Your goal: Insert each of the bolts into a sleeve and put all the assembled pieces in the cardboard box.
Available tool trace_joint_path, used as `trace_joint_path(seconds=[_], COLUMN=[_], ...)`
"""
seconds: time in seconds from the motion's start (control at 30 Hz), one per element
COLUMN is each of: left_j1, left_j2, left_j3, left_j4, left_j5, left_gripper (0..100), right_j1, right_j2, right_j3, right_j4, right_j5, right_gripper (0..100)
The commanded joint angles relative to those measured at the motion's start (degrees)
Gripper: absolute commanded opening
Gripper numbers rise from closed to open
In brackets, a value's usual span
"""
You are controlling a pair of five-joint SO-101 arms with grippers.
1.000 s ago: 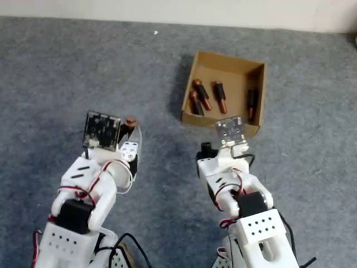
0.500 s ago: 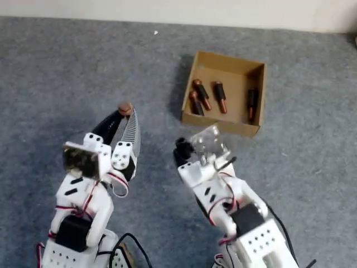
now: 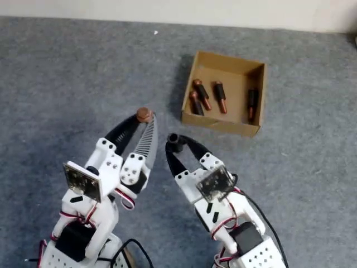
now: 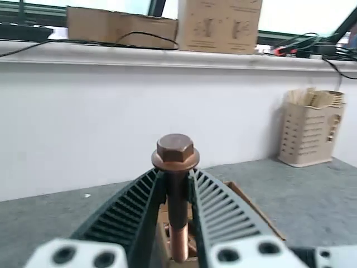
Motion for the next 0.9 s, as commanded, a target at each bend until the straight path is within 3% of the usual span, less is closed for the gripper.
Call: trace_joint_path(seconds=[0.0, 0.57, 0.87], left_j1=[4.1, 5.9, 5.9], left_j2=[-0.5, -0.2, -0.2], left_j3=[-0.6, 0.4, 9.5], left_j4=[-1.2, -1.9, -12.3], left_j5=[0.5, 0.4, 0.3], left_gripper=[1, 1, 1], right_j1=[-0.6, -2.1, -1.8], right_j2=[-1.2, -1.2, -1.2], right_j3=[8.4, 8.4, 8.4], right_j4=[-2.4, -2.0, -2.0], right_j5=[1.0, 1.1, 1.1], right_gripper=[0.5, 0.5, 0.5])
